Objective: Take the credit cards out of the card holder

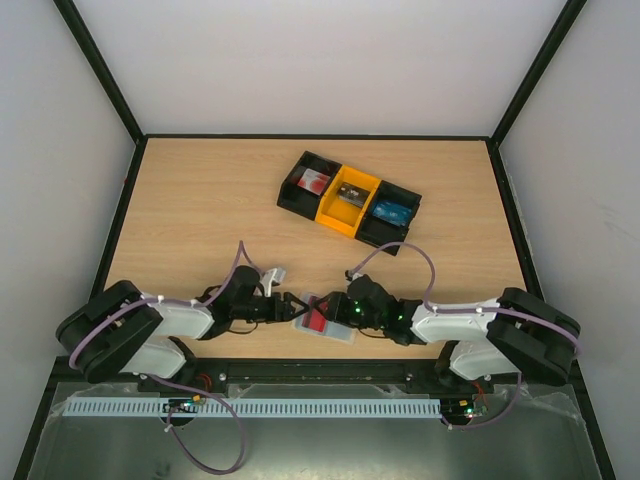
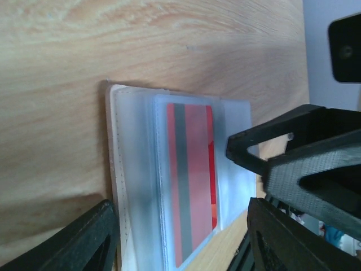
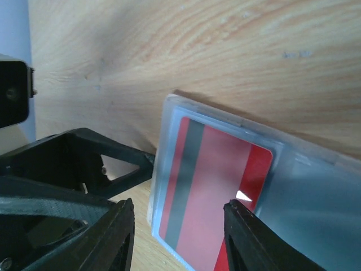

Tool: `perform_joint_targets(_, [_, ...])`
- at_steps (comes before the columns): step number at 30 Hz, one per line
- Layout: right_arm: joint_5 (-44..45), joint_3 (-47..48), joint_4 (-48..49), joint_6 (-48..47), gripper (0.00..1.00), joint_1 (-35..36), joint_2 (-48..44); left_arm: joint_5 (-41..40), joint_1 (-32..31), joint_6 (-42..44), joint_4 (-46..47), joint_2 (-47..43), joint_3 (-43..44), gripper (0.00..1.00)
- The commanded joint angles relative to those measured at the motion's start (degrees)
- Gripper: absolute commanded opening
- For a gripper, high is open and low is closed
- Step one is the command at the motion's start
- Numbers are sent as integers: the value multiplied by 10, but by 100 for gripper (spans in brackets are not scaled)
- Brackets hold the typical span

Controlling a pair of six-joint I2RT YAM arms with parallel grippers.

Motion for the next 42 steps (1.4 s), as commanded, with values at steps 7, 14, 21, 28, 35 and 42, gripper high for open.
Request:
perform_joint_targets(7, [58,-18,1,10,43,19,6,-26,-46,-73,-8,-81,-34,56])
perform_joint_targets(14, [71,-39,3,16,38,20,-31,-84,-48,-42,-111,-189,-20,56])
perform_joint_targets(21, [64,-51,49,28,32,20,-4,-79,-48,-16,-120,-178,5,47])
perform_joint_targets(28, [54,-57,81,37,31,20,26,-44,-47,-9,-90,-100,19,40])
perform_joint_targets(35, [51,-66,97,42,25,20,35,7,-48,-10,-39,-20,38,26])
perform_joint_targets(42, [47,-79,112,48,22,19,43,-1,-48,-6,-44,-23,41,19])
